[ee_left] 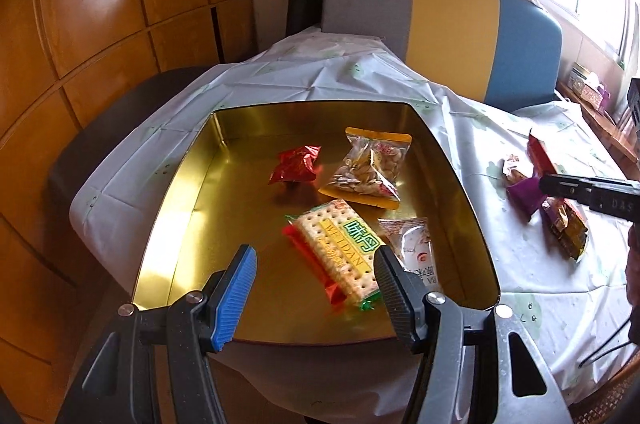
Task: Organize snacks
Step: 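Carry the red candy bar into the gold tray and open the right tool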
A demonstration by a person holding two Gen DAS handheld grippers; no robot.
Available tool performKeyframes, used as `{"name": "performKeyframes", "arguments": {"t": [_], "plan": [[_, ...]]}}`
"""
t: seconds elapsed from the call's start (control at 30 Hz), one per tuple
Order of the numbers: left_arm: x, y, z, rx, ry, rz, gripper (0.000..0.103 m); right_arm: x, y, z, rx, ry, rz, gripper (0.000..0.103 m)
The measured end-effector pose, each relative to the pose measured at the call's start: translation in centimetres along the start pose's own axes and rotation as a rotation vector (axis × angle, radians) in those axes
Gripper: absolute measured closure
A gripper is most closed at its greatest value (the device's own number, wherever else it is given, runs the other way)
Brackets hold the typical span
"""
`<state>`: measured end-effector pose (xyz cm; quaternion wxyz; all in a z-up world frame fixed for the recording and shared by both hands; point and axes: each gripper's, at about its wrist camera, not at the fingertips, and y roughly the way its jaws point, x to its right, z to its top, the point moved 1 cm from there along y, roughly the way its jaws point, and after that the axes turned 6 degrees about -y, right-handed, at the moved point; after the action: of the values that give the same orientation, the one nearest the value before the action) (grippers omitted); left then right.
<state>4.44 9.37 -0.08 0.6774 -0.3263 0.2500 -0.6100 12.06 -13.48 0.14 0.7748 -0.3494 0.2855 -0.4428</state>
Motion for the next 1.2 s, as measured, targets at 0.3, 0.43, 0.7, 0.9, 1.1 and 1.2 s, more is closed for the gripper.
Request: {"name": "performKeyframes", "arguments": {"t": [0.3, 0.43, 0.7, 0.9, 1.1, 1.2], "plan": [[-1.1, -0.7, 0.0, 0.03, -0.03, 0.021, 0.041, -6.5, 2.2, 1.2, -0.027, -0.102, 0.084, 0.079], [-1.6, -0.8, -0.1, 0.032, -0.04, 0.026, 0.041, -8.7, 3.0, 1.3, -0.04, -0.142, 0.099, 0.079], [-2.4, -0.9, -0.1, 0.04, -0.064, 0.037, 0.041, -11.1, 4.2, 1.0, -0.083, -0.203, 0.115, 0.079], [-2.6, -0.9, -0.1, 0.044, -0.068, 0.041, 0.041, -12.3, 5.5, 1.0, -0.118, -0.238, 0.097, 0.079], [-2.9, -1.0, -0.3, 0.052, -0.071, 0.048, 0.041, -13.1, 7.7, 1.6, -0.154, -0.25, 0.059, 0.078], [-3.2, -0.9, -0.5, 0.047, -0.077, 0.057, 0.041, -13.1, 8.8, 1.5, -0.172, -0.244, 0.044, 0.077]]}}
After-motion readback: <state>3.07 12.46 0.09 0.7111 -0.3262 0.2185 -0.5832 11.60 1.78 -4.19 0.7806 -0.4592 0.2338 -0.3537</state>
